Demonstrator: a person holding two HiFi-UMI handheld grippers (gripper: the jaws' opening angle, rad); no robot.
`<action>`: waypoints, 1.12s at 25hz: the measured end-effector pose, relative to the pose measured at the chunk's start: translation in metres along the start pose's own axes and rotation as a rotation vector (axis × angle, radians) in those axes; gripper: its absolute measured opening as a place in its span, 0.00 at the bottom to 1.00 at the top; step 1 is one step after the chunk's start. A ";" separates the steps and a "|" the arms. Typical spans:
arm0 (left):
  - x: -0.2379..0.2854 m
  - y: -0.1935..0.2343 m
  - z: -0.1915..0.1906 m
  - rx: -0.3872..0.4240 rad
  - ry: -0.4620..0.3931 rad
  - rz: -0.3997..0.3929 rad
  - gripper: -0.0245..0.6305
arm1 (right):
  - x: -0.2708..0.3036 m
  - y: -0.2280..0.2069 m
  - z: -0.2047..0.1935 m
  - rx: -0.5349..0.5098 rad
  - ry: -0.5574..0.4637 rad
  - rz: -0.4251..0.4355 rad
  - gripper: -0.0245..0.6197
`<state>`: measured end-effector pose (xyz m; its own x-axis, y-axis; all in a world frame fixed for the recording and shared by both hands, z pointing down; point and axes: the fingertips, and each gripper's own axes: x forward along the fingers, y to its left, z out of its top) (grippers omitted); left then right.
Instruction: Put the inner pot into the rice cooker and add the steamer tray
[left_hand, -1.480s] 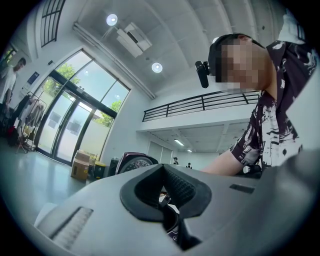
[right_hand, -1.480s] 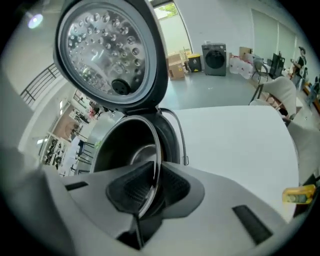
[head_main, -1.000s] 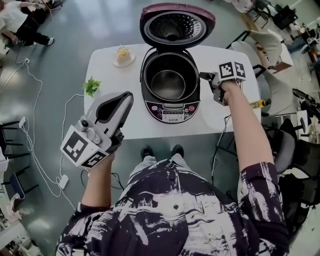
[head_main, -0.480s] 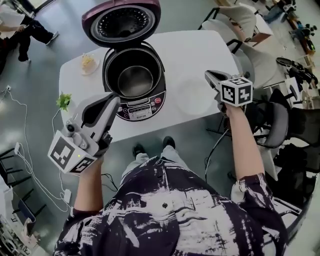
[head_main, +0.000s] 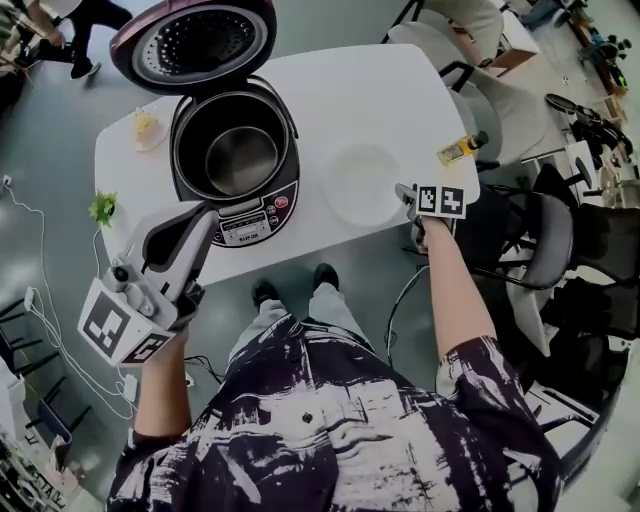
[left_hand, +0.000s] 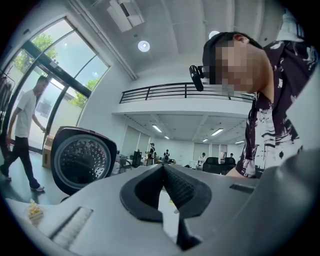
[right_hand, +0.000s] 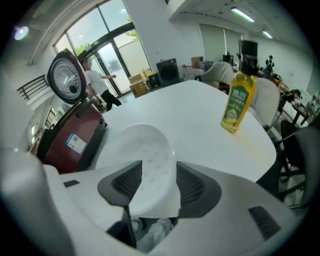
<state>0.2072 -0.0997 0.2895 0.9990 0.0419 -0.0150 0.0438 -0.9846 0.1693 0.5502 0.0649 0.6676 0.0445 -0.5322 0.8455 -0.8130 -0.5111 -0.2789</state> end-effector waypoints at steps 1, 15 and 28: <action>0.001 0.000 -0.002 -0.002 0.005 0.005 0.04 | 0.008 -0.003 -0.003 0.024 0.016 0.000 0.33; -0.017 0.009 -0.013 -0.009 0.028 0.085 0.04 | 0.055 -0.030 -0.037 0.011 0.203 -0.142 0.09; -0.024 0.009 -0.001 -0.004 -0.030 0.049 0.04 | 0.009 -0.010 0.003 0.084 0.127 -0.058 0.04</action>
<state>0.1835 -0.1090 0.2920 0.9993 -0.0118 -0.0365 -0.0053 -0.9847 0.1743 0.5602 0.0637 0.6764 0.0120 -0.4131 0.9106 -0.7596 -0.5960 -0.2604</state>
